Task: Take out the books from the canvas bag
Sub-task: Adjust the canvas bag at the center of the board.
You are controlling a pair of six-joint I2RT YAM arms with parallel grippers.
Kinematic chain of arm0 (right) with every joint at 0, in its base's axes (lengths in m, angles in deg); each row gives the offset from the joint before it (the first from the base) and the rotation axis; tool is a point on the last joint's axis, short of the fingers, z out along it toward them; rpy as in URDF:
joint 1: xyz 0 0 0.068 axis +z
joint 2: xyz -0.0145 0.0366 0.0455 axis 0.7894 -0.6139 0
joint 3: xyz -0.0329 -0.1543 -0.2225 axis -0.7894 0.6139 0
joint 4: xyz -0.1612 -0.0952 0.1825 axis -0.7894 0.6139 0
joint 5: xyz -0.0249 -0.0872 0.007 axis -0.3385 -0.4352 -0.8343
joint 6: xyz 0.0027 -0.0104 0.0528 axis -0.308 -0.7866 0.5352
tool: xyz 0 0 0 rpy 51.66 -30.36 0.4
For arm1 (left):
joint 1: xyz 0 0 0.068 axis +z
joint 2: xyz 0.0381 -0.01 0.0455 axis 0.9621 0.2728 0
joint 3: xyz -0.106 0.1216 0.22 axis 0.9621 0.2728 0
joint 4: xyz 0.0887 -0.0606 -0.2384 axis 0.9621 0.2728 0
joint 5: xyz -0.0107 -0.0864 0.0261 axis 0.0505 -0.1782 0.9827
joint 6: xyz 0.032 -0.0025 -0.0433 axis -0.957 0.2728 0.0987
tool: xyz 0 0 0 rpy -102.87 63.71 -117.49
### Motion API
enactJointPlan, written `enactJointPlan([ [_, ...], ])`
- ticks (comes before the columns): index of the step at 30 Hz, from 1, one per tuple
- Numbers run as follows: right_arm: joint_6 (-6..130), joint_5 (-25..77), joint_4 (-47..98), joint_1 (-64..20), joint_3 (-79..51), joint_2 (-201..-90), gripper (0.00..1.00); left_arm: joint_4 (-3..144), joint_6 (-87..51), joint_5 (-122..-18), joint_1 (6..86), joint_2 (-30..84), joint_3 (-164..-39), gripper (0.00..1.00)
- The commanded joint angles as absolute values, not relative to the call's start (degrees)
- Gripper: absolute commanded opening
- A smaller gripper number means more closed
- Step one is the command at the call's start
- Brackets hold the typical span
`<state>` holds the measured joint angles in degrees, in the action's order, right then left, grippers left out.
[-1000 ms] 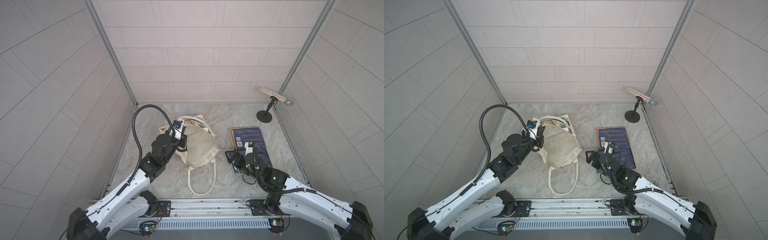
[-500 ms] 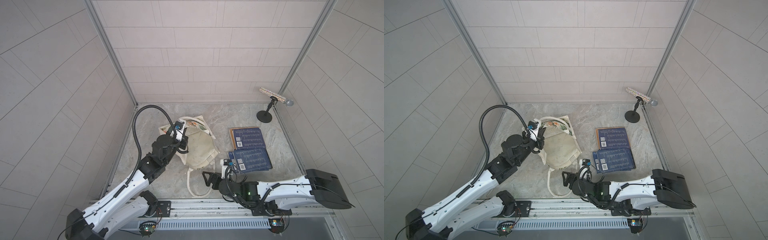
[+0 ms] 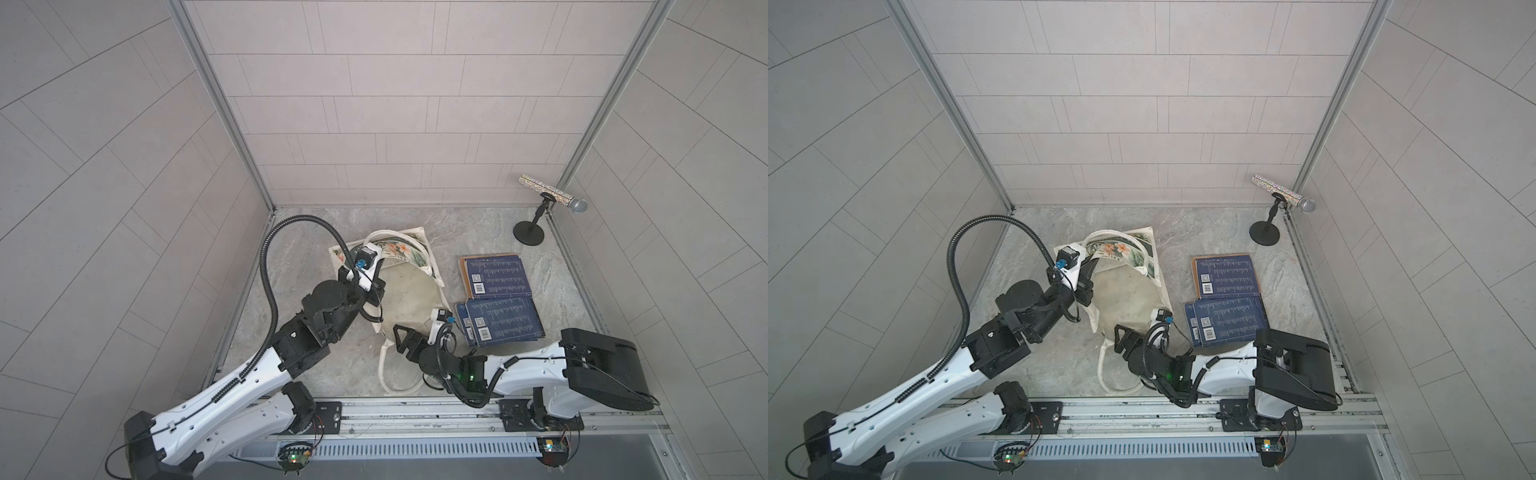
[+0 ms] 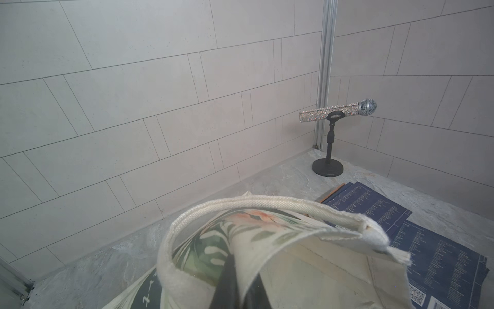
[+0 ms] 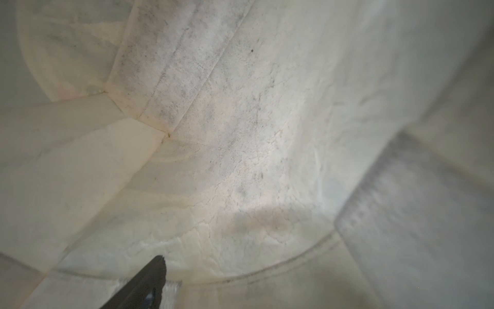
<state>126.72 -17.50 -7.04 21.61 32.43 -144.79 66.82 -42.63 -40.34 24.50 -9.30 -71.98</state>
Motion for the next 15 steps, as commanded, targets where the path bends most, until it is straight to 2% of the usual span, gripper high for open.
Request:
enactJointPlan([
  [1, 129.0, -17.3, -10.6, 20.5, 32.5, -146.4, 0.88, 60.8, -44.6, -36.3, 23.4, -10.7, -74.5, 0.0],
  [5, 126.5, -19.8, -11.0, 19.9, 32.4, -146.0, 0.83, 60.0, -44.1, -36.1, 22.5, -10.7, -75.0, 0.0],
  [10, 125.4, -19.2, -10.7, 18.0, 32.5, -146.3, 0.66, 58.4, -43.8, -35.5, 22.0, -10.8, -74.1, 0.0],
  [13, 125.4, -17.3, -17.7, 16.6, 34.6, -148.5, 0.51, 57.1, -43.5, -35.7, 22.0, -11.0, -73.3, 0.0],
  [15, 124.2, -15.1, -22.3, 15.5, 35.0, -150.1, 0.47, 57.0, -43.3, -35.7, 21.9, -10.8, -73.2, 0.0],
])
